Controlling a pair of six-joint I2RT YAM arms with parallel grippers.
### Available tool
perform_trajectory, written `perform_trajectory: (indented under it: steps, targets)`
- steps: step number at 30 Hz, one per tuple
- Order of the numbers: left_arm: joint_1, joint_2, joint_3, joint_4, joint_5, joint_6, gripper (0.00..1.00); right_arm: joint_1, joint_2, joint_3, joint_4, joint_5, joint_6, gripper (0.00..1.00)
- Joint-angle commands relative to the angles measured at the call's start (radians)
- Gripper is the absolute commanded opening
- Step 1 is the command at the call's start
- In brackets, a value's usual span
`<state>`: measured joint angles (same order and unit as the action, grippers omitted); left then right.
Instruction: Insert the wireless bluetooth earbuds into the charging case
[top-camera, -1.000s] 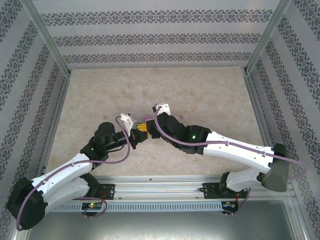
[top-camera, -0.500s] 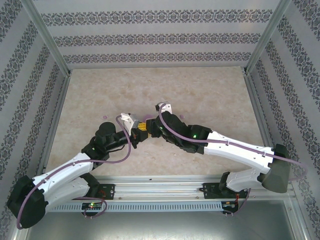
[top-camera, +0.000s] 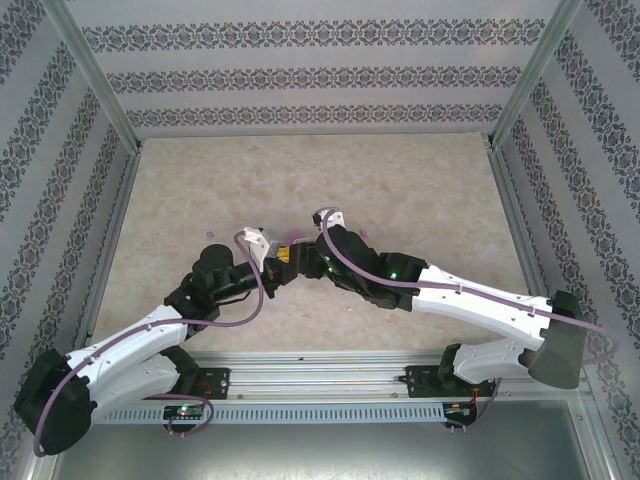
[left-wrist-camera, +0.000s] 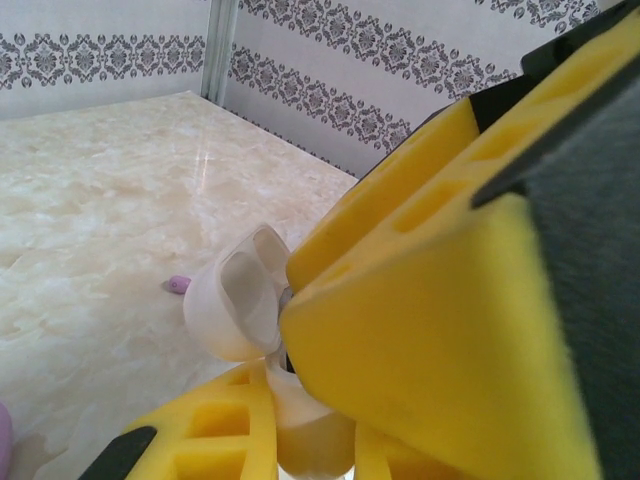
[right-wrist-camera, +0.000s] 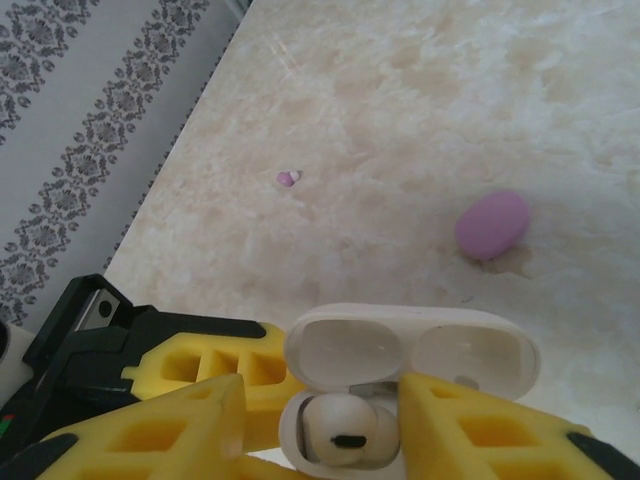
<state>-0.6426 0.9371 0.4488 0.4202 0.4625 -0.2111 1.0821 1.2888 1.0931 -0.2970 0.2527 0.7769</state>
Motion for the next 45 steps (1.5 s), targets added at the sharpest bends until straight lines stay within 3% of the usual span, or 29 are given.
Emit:
perform_trajectory:
  steps: [1, 8, 16, 22, 28, 37, 45]
  targets:
    - [-0.012, -0.020, 0.022, 0.109, -0.004, -0.007, 0.00, -0.021, -0.006, 0.019, -0.089, -0.041, -0.005, 0.51]
    - [-0.017, -0.044, 0.016, 0.086, -0.001, -0.009, 0.00, -0.050, -0.020, 0.067, -0.110, -0.122, -0.022, 0.61]
    - [-0.017, -0.057, -0.001, 0.080, 0.009, -0.017, 0.00, -0.097, -0.141, 0.082, -0.212, -0.120, -0.001, 0.62]
    - [-0.017, -0.048, -0.003, 0.069, 0.031, -0.027, 0.00, -0.223, -0.259, 0.004, -0.376, -0.123, 0.064, 0.63]
    - [-0.024, -0.004, 0.024, 0.035, 0.074, -0.044, 0.00, -0.402, -0.275, -0.140, -0.520, -0.236, 0.108, 0.61]
    - [-0.097, 0.068, 0.065, -0.020, 0.059, 0.011, 0.00, -0.619, -0.308, -0.420, -0.411, -0.370, 0.124, 0.49]
    - [-0.141, 0.140, 0.089, 0.006, 0.044, 0.030, 0.00, -0.671, -0.231, -0.446, -0.396, -0.393, 0.061, 0.48]
